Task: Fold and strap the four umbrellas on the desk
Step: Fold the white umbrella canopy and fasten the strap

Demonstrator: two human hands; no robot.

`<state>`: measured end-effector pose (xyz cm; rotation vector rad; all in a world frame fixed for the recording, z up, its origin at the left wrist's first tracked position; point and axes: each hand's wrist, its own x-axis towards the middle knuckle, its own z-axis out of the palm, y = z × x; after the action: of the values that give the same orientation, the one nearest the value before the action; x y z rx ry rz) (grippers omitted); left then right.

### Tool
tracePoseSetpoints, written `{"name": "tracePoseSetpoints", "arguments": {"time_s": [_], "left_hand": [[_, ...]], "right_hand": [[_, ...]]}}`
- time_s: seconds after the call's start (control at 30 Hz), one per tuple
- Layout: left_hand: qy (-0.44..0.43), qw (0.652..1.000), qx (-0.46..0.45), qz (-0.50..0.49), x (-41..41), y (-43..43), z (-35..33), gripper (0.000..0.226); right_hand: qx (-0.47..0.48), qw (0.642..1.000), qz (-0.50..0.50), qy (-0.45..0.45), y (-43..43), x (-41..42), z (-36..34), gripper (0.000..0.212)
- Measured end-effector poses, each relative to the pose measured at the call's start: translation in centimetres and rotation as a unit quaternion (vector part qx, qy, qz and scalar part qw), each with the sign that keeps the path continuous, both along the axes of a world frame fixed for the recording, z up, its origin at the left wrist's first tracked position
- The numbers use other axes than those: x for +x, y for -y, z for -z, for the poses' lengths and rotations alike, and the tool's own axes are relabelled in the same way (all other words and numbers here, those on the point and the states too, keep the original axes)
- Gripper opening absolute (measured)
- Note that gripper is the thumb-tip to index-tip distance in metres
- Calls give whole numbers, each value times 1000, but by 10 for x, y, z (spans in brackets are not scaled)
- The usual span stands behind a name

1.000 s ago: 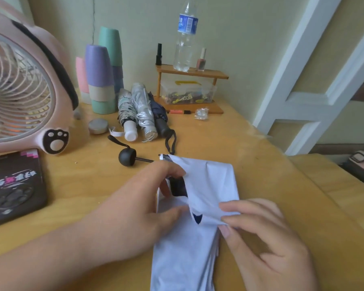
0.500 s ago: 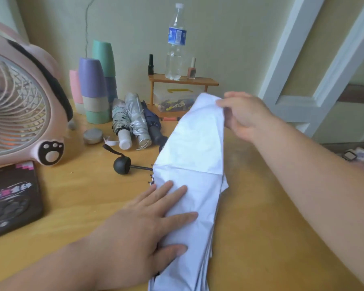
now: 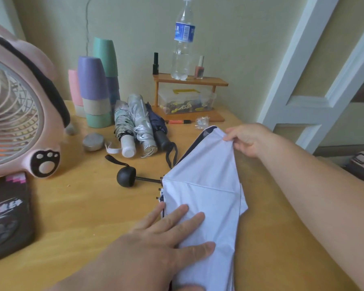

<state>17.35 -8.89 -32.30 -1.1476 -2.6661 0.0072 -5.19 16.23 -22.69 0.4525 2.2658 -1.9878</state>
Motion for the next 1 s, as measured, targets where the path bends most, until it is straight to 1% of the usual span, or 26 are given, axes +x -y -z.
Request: {"name": "tracePoseSetpoints", "arguments": {"time_s": [0.03,0.13,0.2,0.27,0.3,0.37,0.43,0.47,0.5,0.53,0.6,0.67,0.73,0.77,0.8,0.83,0.87,0.9,0.93,0.97,1.0], "left_hand": [[-8,1000,-3,0,-1,0,0,55],[7,1000,6,0,-1,-2,-2,54],[14,1000,5,4,-1,-3,-3,54],[15,1000,12,7,1,-2,-2,53],[15,1000,19,7,2,-1,-2,53],[13,999,35,5,2,-1,-1,51],[11,997,70,8,3,0,-5,48],[25,993,115,11,4,1,-10,45],[47,983,177,6,6,1,-20,43],[66,967,246,-11,7,0,-34,39],[119,920,366,-72,3,-4,-71,25],[134,881,431,-140,-20,-13,-104,20],[171,856,440,-212,-60,-25,-131,22],[207,843,434,-242,-83,-29,-140,26],[254,826,427,-267,-106,-34,-145,34],[307,802,429,-281,-128,-38,-147,48],[362,770,438,-290,-148,-43,-147,62],[414,735,447,-298,-163,-46,-145,69],[456,709,449,-298,-174,-52,-145,70],[488,691,445,-293,-183,-56,-143,68],[505,683,440,-292,-192,-61,-140,65]], "right_hand": [[0,1000,13,-7,-1,-2,2,40],[3,999,31,-34,6,1,3,26],[-44,998,6,-46,7,5,1,21],[-116,990,-51,-57,5,13,0,14],[-153,984,-64,-67,3,17,2,10],[-212,973,-38,-88,-3,26,11,22],[-245,963,7,-108,-7,37,21,34],[-256,960,17,-115,-8,42,25,38],[-267,956,21,-123,-9,47,28,40],[-275,952,22,-132,-9,49,29,42],[-283,947,16,-152,-7,53,23,41],[-303,935,16,-185,-2,55,16,40],[-336,918,19,-210,1,57,12,38],[-353,909,20,-219,1,60,10,37],[-369,901,15,-227,0,62,8,36],[-382,894,9,-233,0,65,6,36],[-389,890,0,-238,-1,67,4,35],[-388,890,-8,-238,-1,71,4,35],[-382,893,-12,-239,-2,71,4,34],[-372,898,-11,-236,-1,73,5,32],[-356,905,1,-231,-2,71,8,29]]}}
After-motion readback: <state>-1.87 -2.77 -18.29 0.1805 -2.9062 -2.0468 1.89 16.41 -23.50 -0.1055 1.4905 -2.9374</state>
